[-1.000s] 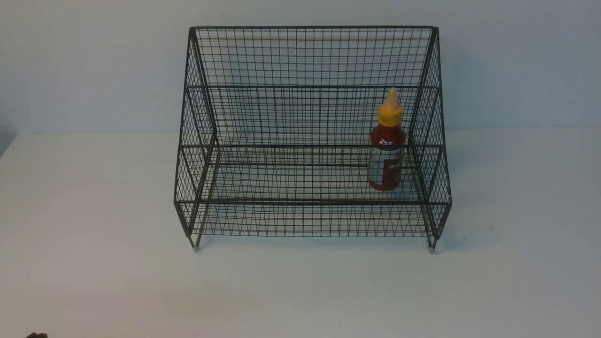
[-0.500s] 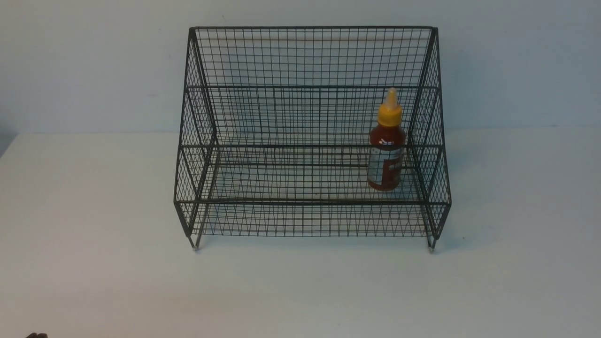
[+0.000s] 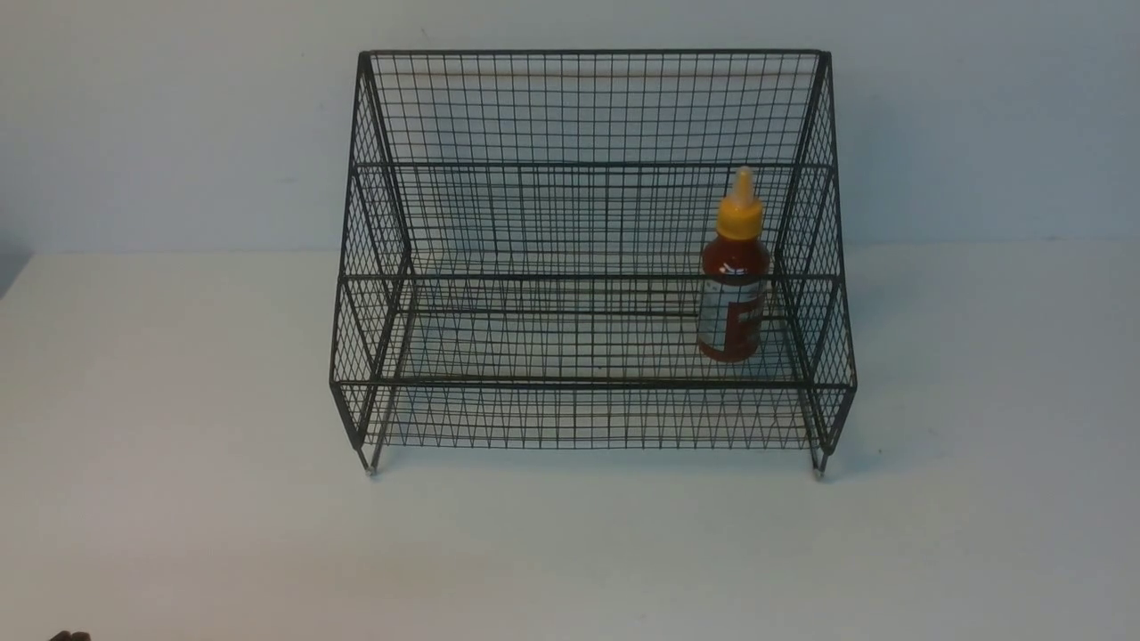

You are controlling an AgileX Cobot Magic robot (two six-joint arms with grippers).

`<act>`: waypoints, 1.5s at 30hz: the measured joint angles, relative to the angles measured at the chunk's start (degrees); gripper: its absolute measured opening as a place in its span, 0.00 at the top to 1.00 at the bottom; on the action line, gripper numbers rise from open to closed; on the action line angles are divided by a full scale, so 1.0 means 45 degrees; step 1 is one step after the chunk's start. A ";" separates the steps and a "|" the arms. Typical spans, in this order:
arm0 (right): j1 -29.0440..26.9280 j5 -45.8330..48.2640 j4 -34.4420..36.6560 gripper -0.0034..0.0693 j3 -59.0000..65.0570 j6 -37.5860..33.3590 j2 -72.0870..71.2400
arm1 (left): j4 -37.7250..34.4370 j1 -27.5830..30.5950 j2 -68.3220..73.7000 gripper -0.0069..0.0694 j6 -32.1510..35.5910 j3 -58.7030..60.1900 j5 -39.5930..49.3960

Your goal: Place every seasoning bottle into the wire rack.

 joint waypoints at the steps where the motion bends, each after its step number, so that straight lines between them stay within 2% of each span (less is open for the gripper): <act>1: 0.0000 0.0000 0.0038 0.97 0.0086 0.0107 0.0000 | 0.0000 0.0000 0.0000 0.92 0.0000 0.0000 0.0000; 9: -0.0558 -0.0519 0.0039 0.97 0.2069 0.1356 -0.1148 | 0.0000 0.0000 0.0000 0.92 0.0000 0.0000 0.0000; 13: -0.1777 -0.0685 -0.0184 0.97 0.5033 0.1534 -0.3473 | 0.0000 0.0000 0.0000 0.92 0.0000 0.0000 0.0000; 17: -0.2427 -0.0879 -0.0841 0.97 0.8126 0.1560 -0.5996 | 0.0000 0.0000 0.0000 0.92 0.0000 0.0000 0.0000; 18: -0.2442 -0.0877 -0.0876 0.97 0.8126 0.1560 -0.6128 | 0.0000 0.0000 0.0000 0.92 0.0000 0.0000 0.0000; 24: -0.2524 -0.0853 -0.1451 0.97 1.3452 0.1615 -0.9450 | 0.0000 0.0000 0.0000 0.92 0.0000 0.0000 0.0000; 28: -0.2526 -0.0749 -0.1499 0.97 1.5636 0.1652 -1.0208 | 0.0000 0.0000 0.0000 0.92 0.0000 0.0000 0.0000; 32: -0.2526 -0.1414 -0.1512 0.97 1.5795 0.1896 -1.0357 | 0.0000 0.0000 0.0000 0.92 0.0000 0.0000 -0.0010; 45: -0.2747 -0.1424 -0.1512 0.97 1.5803 0.2285 -1.0357 | 0.0000 0.0000 0.0000 0.92 0.0000 0.0000 -0.0010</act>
